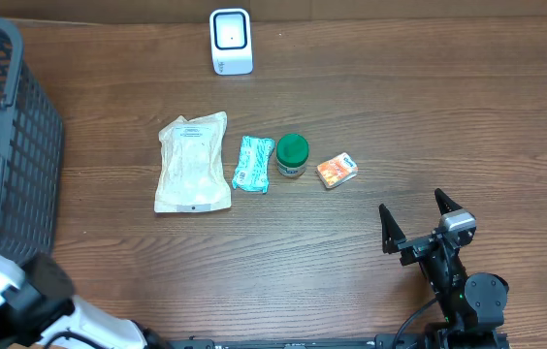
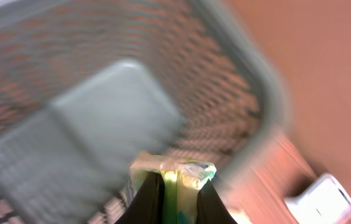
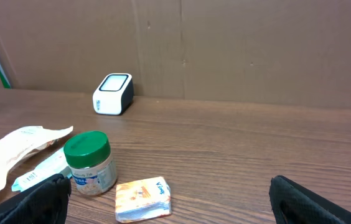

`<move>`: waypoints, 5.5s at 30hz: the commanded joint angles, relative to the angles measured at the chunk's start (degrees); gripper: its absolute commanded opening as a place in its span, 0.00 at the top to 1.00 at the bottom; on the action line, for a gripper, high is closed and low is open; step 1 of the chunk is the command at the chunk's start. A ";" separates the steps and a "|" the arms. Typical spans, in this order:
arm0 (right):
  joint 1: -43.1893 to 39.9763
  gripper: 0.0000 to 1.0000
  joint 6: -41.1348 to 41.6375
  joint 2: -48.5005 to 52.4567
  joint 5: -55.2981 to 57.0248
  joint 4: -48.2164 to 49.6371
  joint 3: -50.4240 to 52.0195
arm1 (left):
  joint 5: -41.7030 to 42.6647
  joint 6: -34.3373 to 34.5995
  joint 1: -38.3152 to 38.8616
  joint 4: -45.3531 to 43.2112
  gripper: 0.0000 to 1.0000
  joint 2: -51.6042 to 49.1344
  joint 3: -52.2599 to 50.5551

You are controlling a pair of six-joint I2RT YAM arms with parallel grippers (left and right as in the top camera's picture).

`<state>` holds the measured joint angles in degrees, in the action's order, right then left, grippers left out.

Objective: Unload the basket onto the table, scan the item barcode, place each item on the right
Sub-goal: 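Carry the small teal box out and set it left of the tan bag, then swing the right gripper left toward the orange tissue pack, then lower the right gripper and grasp the orange tissue pack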

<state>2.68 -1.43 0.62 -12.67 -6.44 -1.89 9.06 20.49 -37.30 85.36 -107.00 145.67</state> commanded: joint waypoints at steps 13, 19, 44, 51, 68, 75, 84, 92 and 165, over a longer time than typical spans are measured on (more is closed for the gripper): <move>0.26 0.00 0.33 -0.46 0.02 0.35 0.35 | -16.17 -9.20 32.02 6.01 0.95 -4.74 -16.41; 0.26 0.00 0.33 -0.46 0.02 0.35 0.35 | -21.38 -9.16 35.60 -1.90 0.96 -6.16 -33.27; 0.26 0.00 0.33 -0.46 0.02 0.35 0.35 | -24.83 -7.96 35.34 -21.59 0.18 -3.50 -47.65; 0.26 0.00 0.33 -0.46 0.00 0.35 0.35 | -15.41 -8.13 34.99 -9.77 0.03 2.93 -27.17; 0.26 0.00 0.33 -0.46 0.02 0.35 0.35 | -12.61 -10.21 15.54 3.91 0.01 12.02 -15.43; 0.26 0.00 0.33 -0.46 0.00 0.35 0.35 | -12.61 -10.36 12.90 4.63 0.01 11.87 -15.43; 0.26 0.00 0.33 -0.46 0.00 0.35 0.35 | -8.90 -11.78 12.98 4.63 0.00 11.85 -15.43; 0.26 0.00 0.33 -0.46 0.02 0.35 0.35 | -3.04 -11.72 12.98 4.57 0.00 11.85 -15.43; 12.11 0.62 49.92 103.19 -4.68 -36.33 -64.72 | -3.08 -11.72 12.98 4.59 0.00 11.85 -15.43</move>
<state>13.67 46.70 101.97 -19.07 -43.68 -65.78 5.43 10.04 -24.27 90.06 -95.00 129.99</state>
